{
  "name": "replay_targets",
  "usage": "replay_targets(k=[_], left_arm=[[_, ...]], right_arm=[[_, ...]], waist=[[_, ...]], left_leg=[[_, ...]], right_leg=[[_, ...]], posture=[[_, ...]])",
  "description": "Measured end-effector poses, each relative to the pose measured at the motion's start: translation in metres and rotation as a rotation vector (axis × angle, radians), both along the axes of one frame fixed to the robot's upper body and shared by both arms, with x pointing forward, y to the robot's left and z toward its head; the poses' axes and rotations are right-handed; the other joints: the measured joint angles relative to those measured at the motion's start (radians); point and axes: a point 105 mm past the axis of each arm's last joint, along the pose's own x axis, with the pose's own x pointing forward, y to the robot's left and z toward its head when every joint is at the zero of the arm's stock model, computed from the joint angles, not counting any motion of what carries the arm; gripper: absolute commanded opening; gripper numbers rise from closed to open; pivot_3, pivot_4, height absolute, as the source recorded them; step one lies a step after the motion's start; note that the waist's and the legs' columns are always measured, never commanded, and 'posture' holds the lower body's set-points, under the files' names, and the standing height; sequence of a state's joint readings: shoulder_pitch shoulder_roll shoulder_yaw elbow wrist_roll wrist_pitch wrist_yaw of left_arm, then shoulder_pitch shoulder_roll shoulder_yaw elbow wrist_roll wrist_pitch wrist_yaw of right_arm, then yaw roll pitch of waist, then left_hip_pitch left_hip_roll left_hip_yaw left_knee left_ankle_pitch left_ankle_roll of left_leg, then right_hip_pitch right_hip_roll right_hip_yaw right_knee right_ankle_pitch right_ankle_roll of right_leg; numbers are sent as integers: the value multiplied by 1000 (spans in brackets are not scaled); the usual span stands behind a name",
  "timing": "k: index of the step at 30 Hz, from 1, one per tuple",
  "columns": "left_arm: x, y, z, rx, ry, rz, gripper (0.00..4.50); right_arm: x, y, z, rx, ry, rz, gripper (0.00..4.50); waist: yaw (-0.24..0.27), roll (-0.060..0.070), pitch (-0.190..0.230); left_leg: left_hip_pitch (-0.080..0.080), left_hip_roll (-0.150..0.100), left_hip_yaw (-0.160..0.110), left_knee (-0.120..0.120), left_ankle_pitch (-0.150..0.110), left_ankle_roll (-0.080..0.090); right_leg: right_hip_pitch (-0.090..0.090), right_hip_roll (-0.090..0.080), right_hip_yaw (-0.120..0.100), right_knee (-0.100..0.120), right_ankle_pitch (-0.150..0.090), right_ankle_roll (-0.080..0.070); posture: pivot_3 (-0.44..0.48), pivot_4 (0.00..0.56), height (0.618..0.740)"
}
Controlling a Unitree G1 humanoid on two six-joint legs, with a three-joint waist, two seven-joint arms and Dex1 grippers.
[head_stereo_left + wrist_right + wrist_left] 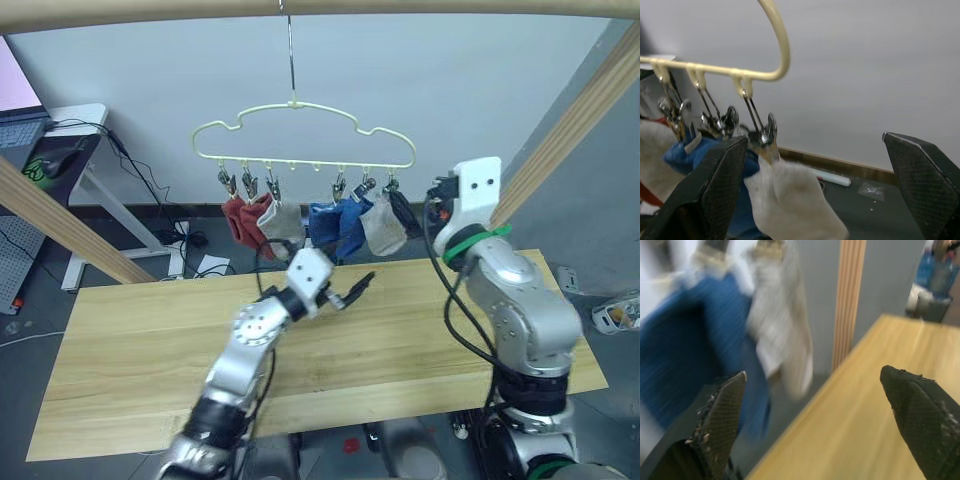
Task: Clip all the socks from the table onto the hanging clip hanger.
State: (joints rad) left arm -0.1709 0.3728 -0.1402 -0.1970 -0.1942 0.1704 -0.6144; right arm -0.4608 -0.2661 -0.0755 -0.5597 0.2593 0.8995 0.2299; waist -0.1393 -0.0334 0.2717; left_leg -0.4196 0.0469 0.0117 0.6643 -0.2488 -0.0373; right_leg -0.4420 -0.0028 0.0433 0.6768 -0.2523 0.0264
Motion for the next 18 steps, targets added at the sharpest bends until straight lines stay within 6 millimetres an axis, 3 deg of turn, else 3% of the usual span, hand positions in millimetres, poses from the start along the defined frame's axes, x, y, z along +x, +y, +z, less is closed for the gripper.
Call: replay_targets(k=[6, 10, 18], left_arm=[[-21, 75, 13, 100, 155, 56, 4492], [-36, 125, 18, 229, 229, 130, 4492], [-43, 174, 48, 311, 247, 220, 4492]], right_arm=[[-25, -11, -14, -215, 47, 224, 4500], [-39, -19, -12, -306, 57, 368, 4500], [-43, -49, -5, -377, 110, 462, 4500]], waist=[[2, 0, 0], [3, 0, 0], [35, -3, -5]], left_leg=[[2, -1, 1, 1, 0, 0], [3, -1, 2, 1, 0, 0], [3, -1, 3, 1, 0, 0]], right_leg=[[1, 0, 0, 1, -2, 4], [1, 0, 1, 1, -3, 4], [1, 0, 1, 1, -2, 3]], posture=[[-136, 206, 738], [-111, 190, 738], [-91, 158, 738]])
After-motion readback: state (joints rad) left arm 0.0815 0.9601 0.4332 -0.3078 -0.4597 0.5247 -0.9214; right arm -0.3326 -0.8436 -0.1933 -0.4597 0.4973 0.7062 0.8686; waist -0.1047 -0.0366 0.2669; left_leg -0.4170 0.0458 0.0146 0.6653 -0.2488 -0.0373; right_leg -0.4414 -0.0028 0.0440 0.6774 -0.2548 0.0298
